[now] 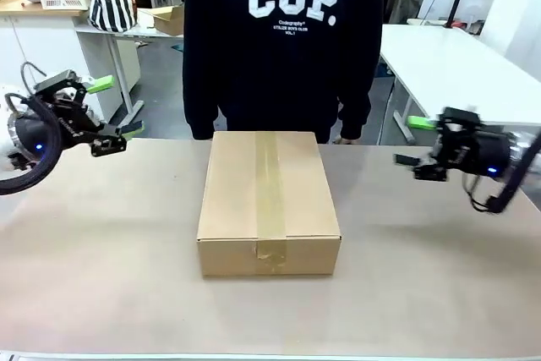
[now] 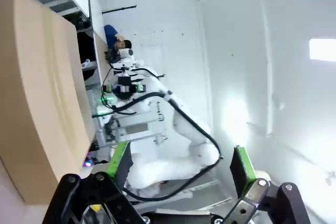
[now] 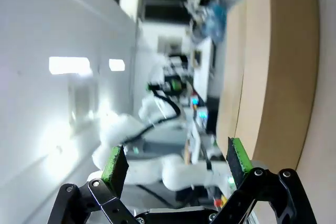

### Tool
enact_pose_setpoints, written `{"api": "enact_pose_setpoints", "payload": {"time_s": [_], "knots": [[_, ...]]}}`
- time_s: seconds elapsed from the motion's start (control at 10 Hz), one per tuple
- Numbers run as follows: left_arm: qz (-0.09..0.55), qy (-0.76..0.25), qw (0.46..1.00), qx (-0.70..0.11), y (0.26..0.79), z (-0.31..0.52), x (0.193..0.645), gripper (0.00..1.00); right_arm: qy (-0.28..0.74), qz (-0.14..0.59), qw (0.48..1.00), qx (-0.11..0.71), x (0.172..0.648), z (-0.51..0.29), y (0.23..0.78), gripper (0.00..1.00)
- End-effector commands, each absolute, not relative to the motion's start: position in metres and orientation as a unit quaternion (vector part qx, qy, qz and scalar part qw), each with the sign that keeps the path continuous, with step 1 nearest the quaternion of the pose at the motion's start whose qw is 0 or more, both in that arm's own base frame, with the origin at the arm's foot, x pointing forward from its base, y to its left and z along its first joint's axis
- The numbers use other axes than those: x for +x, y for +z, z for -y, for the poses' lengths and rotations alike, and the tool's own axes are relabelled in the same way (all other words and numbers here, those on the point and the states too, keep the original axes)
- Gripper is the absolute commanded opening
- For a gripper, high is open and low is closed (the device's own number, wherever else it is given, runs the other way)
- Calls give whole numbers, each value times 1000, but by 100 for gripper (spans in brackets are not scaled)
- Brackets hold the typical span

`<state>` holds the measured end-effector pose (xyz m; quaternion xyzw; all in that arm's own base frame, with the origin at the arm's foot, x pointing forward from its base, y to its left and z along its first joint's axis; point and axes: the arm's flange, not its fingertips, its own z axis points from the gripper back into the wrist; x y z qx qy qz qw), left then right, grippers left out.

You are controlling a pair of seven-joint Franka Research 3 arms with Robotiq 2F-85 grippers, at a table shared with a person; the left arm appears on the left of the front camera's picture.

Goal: Pack the gift set into the box.
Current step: Press and hold the closed box until the human finishes sealing it.

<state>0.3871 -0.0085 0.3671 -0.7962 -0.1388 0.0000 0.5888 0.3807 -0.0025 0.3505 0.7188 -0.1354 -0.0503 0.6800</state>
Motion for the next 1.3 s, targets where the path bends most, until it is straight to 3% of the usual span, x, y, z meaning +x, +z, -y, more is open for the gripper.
{"api": "enact_pose_setpoints", "payload": {"time_s": [0.0, 0.1, 0.2, 1.2], "knots": [[-2, 47, 566, -823, 338, 23, 279, 100, -68, 193, 628, 751, 378, 20, 340, 100], [139, 0, 589, -796, 367, 9, 387, 100, -45, 205, 633, 745, 383, 18, 337, 100], [139, 0, 589, -796, 367, 9, 387, 100, -75, 160, 660, 731, 382, 27, 346, 100], [139, 0, 589, -796, 367, 9, 387, 100, -75, 160, 660, 731, 382, 27, 346, 100]]}}
